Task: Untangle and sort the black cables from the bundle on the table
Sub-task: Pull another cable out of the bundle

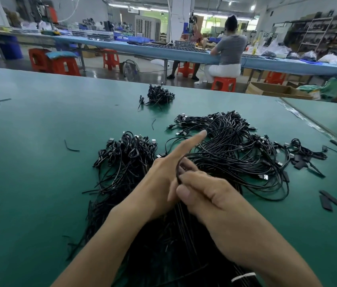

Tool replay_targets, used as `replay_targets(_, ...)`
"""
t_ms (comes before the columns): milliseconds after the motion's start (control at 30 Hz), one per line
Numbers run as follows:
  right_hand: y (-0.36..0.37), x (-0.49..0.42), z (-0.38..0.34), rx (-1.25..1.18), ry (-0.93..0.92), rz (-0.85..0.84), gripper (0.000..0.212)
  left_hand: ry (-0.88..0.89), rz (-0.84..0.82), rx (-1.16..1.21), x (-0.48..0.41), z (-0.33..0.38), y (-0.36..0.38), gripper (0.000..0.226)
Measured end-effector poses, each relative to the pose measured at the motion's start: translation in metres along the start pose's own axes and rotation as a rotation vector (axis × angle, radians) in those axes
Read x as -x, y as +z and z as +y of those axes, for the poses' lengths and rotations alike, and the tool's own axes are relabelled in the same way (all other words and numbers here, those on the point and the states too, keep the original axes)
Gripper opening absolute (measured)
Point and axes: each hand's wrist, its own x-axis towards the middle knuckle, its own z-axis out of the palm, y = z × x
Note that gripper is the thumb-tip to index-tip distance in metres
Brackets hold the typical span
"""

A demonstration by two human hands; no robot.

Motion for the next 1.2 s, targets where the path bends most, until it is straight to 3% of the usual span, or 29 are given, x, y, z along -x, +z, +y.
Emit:
replay_targets(100, 0.001, 0.003, -0.003, 0.024, 0.050, -0.268, 0.017, 0.031, 0.059, 0.001, -0.003, -0.003, 0.007, 0.036)
replay_targets(167, 0.002, 0.003, -0.001, 0.068, 0.060, -0.297, 0.018, 0.020, 0.111, -0.097, -0.004, -0.008, 0.007, 0.018)
replay_targets(267, -0.008, 0.005, -0.002, 0.066, 0.095, -0.272, 0.019, -0.197, 0.346, 0.070, -0.006, -0.012, -0.002, 0.047)
replay_targets(367, -0.023, 0.010, -0.001, 0.105, 0.190, -0.173, 0.026, -0.390, 0.760, 0.254, -0.009, -0.012, -0.023, 0.058)
replay_targets(467, -0.033, 0.013, 0.003, 0.178, 0.411, 0.087, 0.031, -0.367, 1.038, 0.469, -0.007, -0.008, -0.041, 0.051)
replay_targets(600, -0.033, 0.015, 0.014, 0.384, 0.660, 0.218, 0.037, -0.104, 1.196, 0.342, -0.007, 0.004, -0.034, 0.045)
replay_targets(733, -0.031, 0.016, 0.014, 0.529, 0.588, 0.240, 0.033, 0.260, 1.088, -0.051, -0.002, 0.016, -0.025, 0.034)
replay_targets(833, -0.025, 0.013, 0.005, 0.302, 0.403, 0.135, 0.065, 0.399, 0.889, -0.493, 0.002, 0.018, -0.015, 0.029)
replay_targets(900, -0.017, 0.010, 0.000, 0.209, 0.262, 0.130, 0.074, 0.412, 0.751, -0.684, 0.004, 0.016, -0.007, 0.033)
replay_targets(967, -0.009, 0.006, 0.000, 0.155, 0.146, 0.213, 0.065, 0.414, 0.663, -0.799, 0.004, 0.016, -0.003, 0.031)
replay_targets(1033, -0.005, 0.000, 0.000, 0.078, 0.088, 0.330, 0.040, 0.417, 0.602, -0.860, 0.006, 0.016, 0.000, 0.029)
replay_targets(1100, -0.006, -0.001, 0.000, 0.056, 0.064, 0.441, 0.025, 0.419, 0.536, -0.846, 0.006, 0.016, 0.001, 0.026)
replay_targets(1200, -0.016, 0.001, 0.009, 0.081, 0.089, 0.599, 0.019, 0.375, 0.455, -0.762, 0.008, 0.014, 0.000, 0.027)
